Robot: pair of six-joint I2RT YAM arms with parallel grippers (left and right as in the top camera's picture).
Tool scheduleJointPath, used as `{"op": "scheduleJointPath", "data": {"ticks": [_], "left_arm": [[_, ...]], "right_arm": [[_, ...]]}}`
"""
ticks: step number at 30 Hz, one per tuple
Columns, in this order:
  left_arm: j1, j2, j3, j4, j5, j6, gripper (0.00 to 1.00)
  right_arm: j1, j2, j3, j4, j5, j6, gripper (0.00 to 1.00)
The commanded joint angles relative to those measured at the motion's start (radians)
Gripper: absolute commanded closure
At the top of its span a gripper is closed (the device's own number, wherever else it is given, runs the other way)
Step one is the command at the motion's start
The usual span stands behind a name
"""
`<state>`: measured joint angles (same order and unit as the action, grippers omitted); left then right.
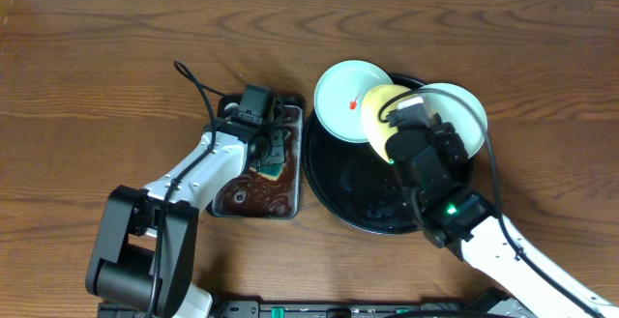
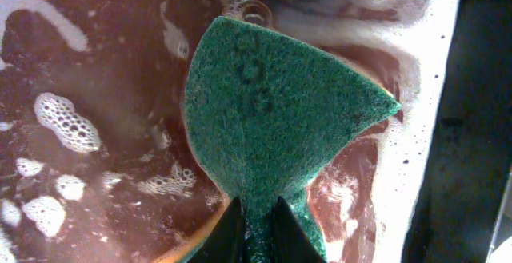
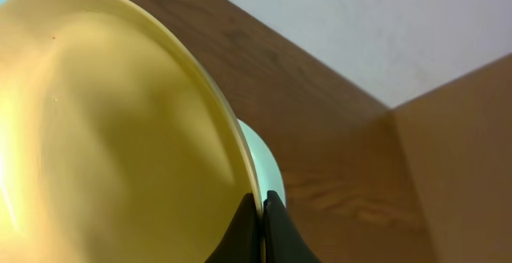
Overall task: Clean dirty plates on tray and stack at the side
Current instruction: 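Carry the yellow plate to the table's right side and release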
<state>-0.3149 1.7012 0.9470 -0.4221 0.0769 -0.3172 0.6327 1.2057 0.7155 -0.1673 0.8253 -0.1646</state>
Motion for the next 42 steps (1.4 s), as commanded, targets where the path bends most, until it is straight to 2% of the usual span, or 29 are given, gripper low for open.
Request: {"op": "scheduleJointPath", "data": {"ticks": [1, 6, 8, 11, 13, 18, 22, 29, 33, 37, 42], "left_arm": [[0.002, 0.028, 0.006, -0.021, 0.006, 0.002, 0.92], [0.002, 0.028, 0.006, -0.021, 0.006, 0.002, 0.93], [0.002, 0.028, 0.006, -0.021, 0.006, 0.002, 0.92], [0.002, 0.028, 0.006, -0.022, 0.006, 0.002, 0.92], [0.002, 0.028, 0.006, -0.021, 0.006, 0.001, 0.92], [0.002, 0.028, 0.006, -0.021, 0.006, 0.002, 0.92], [0.002, 0.028, 0.006, -0.021, 0.006, 0.002, 0.92], [0.002, 0.028, 0.006, -0.021, 0.006, 0.002, 0.89], [0.002, 0.028, 0.006, -0.022, 0.006, 0.001, 0.89], [0.002, 0.028, 0.006, -0.021, 0.006, 0.001, 0.89], [0.002, 0.028, 0.006, -0.021, 0.006, 0.001, 0.89]], "right_arm": [[-0.038, -0.013, 0.020, 0.020, -0.048, 0.076, 0.99], [-0.044, -0.022, 0.021, 0.069, -0.054, 0.042, 0.99], [-0.053, -0.032, 0.021, 0.056, -0.089, 0.130, 0.99], [-0.113, -0.037, 0.021, 0.011, -0.242, 0.335, 0.99], [-0.191, -0.035, 0.021, -0.009, -0.391, 0.449, 0.99], [-0.440, -0.035, 0.021, -0.002, -0.755, 0.621, 0.99], [-0.670, -0.035, 0.021, -0.044, -0.917, 0.723, 0.99], [-1.006, -0.006, 0.021, -0.095, -0.992, 0.845, 0.99], [-1.145, 0.037, 0.020, -0.102, -0.986, 0.938, 0.99], [-1.241, 0.100, 0.020, -0.129, -0.917, 0.994, 0.99], [-1.298, 0.197, 0.020, -0.103, -0.856, 0.997, 0.99]]}}
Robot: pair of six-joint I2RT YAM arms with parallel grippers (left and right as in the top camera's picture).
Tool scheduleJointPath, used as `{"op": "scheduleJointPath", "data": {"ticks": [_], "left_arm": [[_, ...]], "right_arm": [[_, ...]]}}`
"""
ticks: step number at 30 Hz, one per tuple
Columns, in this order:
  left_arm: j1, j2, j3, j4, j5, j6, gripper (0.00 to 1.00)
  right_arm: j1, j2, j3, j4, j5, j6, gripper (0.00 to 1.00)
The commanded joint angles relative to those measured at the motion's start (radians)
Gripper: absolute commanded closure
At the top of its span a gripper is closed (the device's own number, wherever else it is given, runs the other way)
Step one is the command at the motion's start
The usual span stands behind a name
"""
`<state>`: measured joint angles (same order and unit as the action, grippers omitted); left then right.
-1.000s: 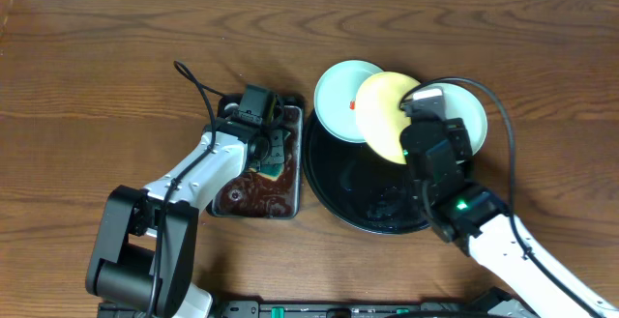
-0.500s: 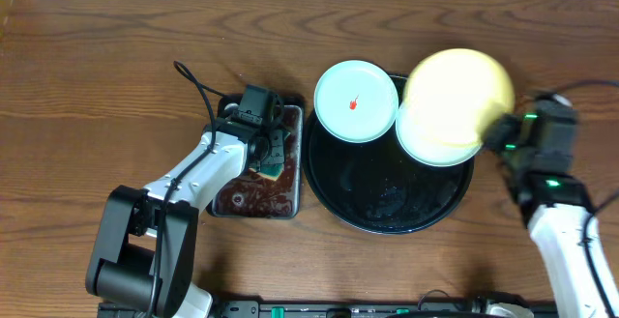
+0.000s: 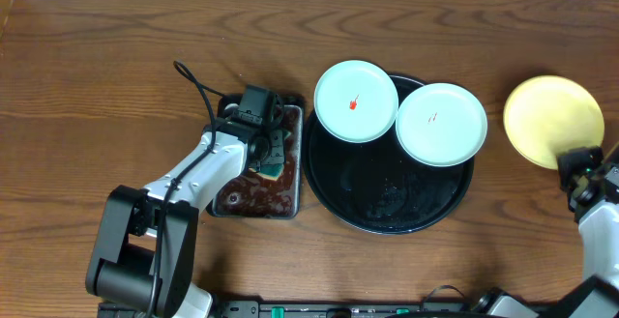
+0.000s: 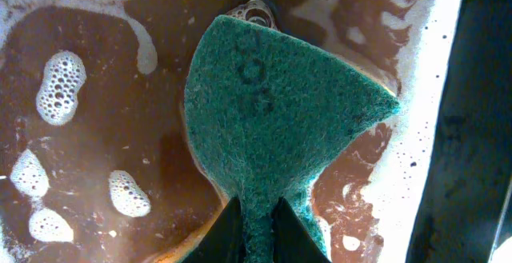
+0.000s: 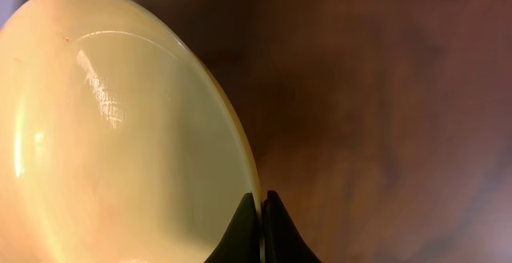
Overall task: Clean dirty plates on tray and stack at the side
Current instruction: 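Carry the yellow plate to the table's right side and release, then grip the right pale green plate rim with the right gripper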
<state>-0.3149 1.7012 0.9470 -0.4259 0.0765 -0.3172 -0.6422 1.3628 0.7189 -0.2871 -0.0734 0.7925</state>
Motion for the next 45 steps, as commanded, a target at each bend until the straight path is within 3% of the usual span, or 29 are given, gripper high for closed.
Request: {"op": "scheduleJointPath", "data": {"ticks": [1, 6, 9, 16, 22, 28, 33, 42, 45], "left_arm": [[0.002, 0.028, 0.006, -0.018, 0.006, 0.001, 0.89], [0.002, 0.028, 0.006, -0.018, 0.006, 0.001, 0.91], [0.002, 0.028, 0.006, -0.018, 0.006, 0.001, 0.92], [0.002, 0.028, 0.006, -0.018, 0.006, 0.001, 0.92], [0.002, 0.028, 0.006, -0.018, 0.006, 0.001, 0.92], [0.002, 0.028, 0.006, -0.018, 0.006, 0.001, 0.92], [0.002, 0.028, 0.006, -0.018, 0.006, 0.001, 0.91], [0.002, 0.028, 0.006, -0.018, 0.006, 0.001, 0.91], [0.002, 0.028, 0.006, -0.018, 0.006, 0.001, 0.91]], "right_arm": [[-0.028, 0.058, 0.017, 0.028, 0.043, 0.040, 0.99], [-0.028, 0.133, 0.017, 0.082, 0.030, 0.026, 0.99], [-0.024, 0.161, 0.017, 0.106, -0.010, -0.046, 0.78], [0.008, 0.166, 0.017, 0.197, -0.151, -0.220, 0.55], [0.105, 0.166, 0.017, 0.327, -0.452, -0.484, 0.54], [0.250, 0.167, 0.017, 0.309, -0.438, -0.692, 0.52], [0.327, 0.174, 0.017, 0.294, -0.309, -0.702, 0.60], [0.362, 0.253, 0.017, 0.294, -0.277, -0.704, 0.57], [0.362, 0.276, 0.017, 0.294, -0.267, -0.704, 0.62]]}}
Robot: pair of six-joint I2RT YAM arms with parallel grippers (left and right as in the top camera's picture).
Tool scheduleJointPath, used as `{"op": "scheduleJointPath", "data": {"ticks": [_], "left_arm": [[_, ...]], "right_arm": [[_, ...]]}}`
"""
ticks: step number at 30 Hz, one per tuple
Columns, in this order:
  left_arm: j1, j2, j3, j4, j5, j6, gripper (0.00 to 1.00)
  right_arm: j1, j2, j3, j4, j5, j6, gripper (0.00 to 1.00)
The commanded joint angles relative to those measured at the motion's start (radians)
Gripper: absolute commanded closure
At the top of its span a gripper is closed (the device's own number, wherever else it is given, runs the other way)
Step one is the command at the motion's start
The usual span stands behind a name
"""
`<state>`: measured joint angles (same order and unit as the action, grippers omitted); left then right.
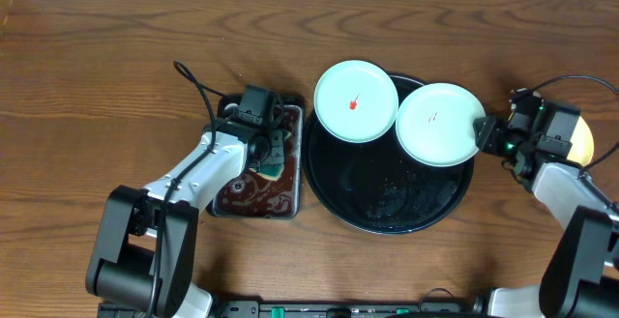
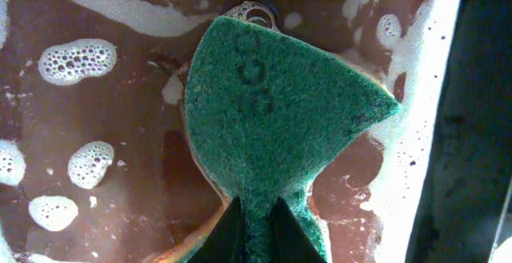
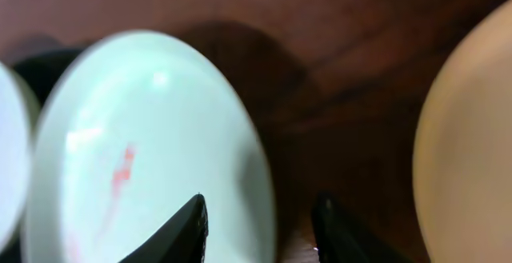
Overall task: Clean dirty plates on tray and stack at the side
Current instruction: 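Grip the right pale green plate rim with the right gripper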
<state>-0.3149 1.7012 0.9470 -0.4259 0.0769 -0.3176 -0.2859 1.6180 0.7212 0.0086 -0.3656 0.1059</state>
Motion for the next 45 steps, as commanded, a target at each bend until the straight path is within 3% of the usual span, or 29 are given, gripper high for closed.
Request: {"op": "scheduleJointPath", "data": {"ticks": [1, 6, 7, 16, 21, 27, 36, 45], "left_arm": [[0.002, 0.028, 0.006, -0.018, 0.006, 0.002, 0.91], [0.002, 0.028, 0.006, -0.018, 0.006, 0.002, 0.91], [0.002, 0.028, 0.006, -0.018, 0.006, 0.002, 0.91], [0.002, 0.028, 0.006, -0.018, 0.006, 0.002, 0.91], [0.002, 0.028, 0.006, -0.018, 0.006, 0.002, 0.92], [0.002, 0.024, 0.006, -0.018, 0.006, 0.002, 0.93], [0.014, -0.107, 0.006, -0.045, 0.010, 0.001, 0.93], [0.018, -0.221, 0.006, -0.045, 0.020, -0.003, 0.92]], "right_arm": [[0.006, 0.023, 0.014, -0.001, 0.026, -0.018, 0.67], [0.005, 0.022, 0.015, 0.029, 0.025, 0.003, 0.98], [0.005, 0.018, 0.015, 0.029, 0.024, 0.007, 0.99], [0.006, -0.120, 0.015, -0.063, 0.024, 0.021, 0.99], [0.021, -0.214, 0.015, -0.232, -0.059, 0.058, 0.99], [0.121, -0.196, 0.013, -0.422, -0.050, 0.049, 0.99], [0.253, -0.129, 0.009, -0.431, 0.006, 0.031, 0.99], [0.283, -0.083, 0.009, -0.426, 0.055, 0.031, 0.99]]}}
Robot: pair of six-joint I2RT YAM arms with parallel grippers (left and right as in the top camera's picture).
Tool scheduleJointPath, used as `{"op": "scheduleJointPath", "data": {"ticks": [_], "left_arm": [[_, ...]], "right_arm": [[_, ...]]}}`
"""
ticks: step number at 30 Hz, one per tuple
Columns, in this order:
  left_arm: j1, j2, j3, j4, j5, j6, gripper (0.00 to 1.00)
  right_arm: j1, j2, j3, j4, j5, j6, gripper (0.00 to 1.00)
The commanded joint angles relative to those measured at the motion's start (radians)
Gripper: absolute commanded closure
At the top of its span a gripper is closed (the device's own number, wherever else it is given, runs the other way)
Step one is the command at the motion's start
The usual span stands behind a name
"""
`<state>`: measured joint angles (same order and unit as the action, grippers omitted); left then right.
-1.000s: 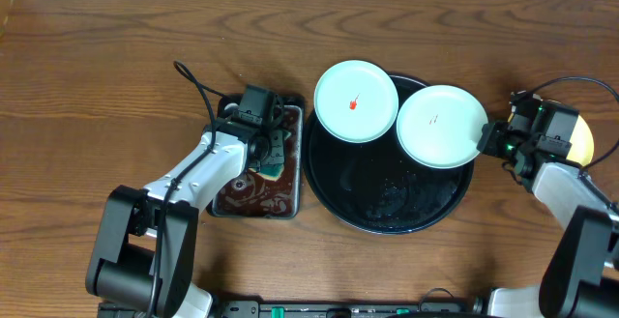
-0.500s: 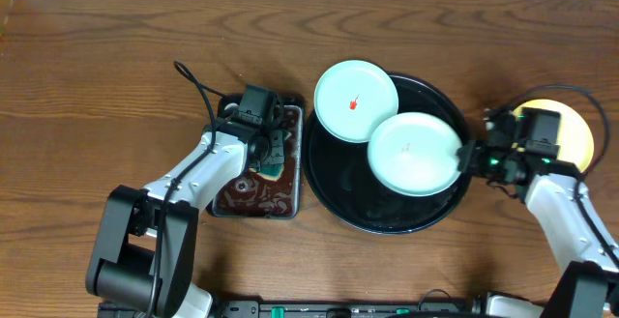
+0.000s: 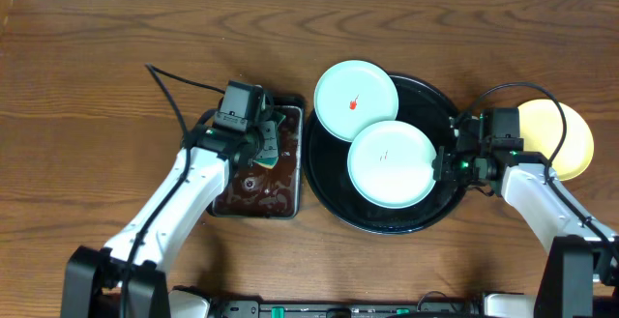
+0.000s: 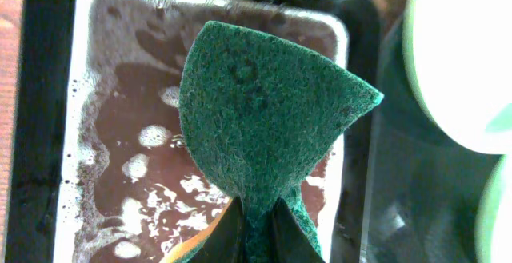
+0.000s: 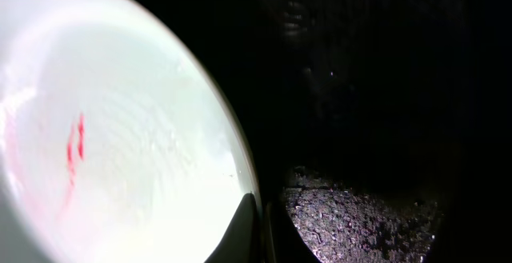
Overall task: Clean dirty plates on tray and stack at the side
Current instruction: 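Grip the right pale green plate rim with the right gripper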
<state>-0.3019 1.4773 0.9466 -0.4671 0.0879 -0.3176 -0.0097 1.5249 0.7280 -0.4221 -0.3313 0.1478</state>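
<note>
My right gripper is shut on the right rim of a pale mint plate with thin red marks, which sits in the middle of the round black tray. A second mint plate with a red stain rests on the tray's far-left rim. A yellow plate lies on the table to the right of the tray. My left gripper is shut on a green sponge, held above the basin of brown soapy water.
The black basin stands just left of the tray, almost touching it. A black cable arcs over the table behind my left arm. Bare wood table spreads to the left and far side.
My right gripper was open at the right-hand mint plate's edge and is now shut on its rim; the plate sits nearer the tray's middle. The sponge has risen out of the brown water.
First my right gripper held the yellow plate tilted over the tray while the left kept the sponge in the basin. Then the yellow plate was on the table at the right, still gripped, then released. Now the right grips a mint plate and the sponge is lifted.
</note>
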Motion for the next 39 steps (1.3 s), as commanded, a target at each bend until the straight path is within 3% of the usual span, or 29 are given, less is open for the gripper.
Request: {"op": "scheduleJointPath", "data": {"ticks": [1, 16, 25, 33, 39], "left_arm": [[0.005, 0.013, 0.006, -0.007, 0.010, -0.003, 0.92], [0.003, 0.245, 0.006, 0.013, 0.029, -0.021, 0.92], [0.015, 0.129, 0.008, 0.024, 0.050, -0.021, 0.93], [0.159, 0.033, 0.007, 0.052, 0.318, -0.022, 0.93], [0.208, 0.033, 0.007, 0.026, 0.338, -0.021, 0.92]], "right_arm": [[0.007, 0.011, 0.002, 0.009, 0.020, -0.011, 0.99], [0.008, 0.011, 0.002, 0.011, 0.020, -0.011, 0.99], [0.008, 0.011, 0.002, 0.009, 0.021, -0.011, 0.99], [0.008, 0.011, 0.002, -0.122, 0.023, -0.011, 0.99], [0.006, 0.011, 0.002, -0.180, 0.021, -0.011, 0.99]]}}
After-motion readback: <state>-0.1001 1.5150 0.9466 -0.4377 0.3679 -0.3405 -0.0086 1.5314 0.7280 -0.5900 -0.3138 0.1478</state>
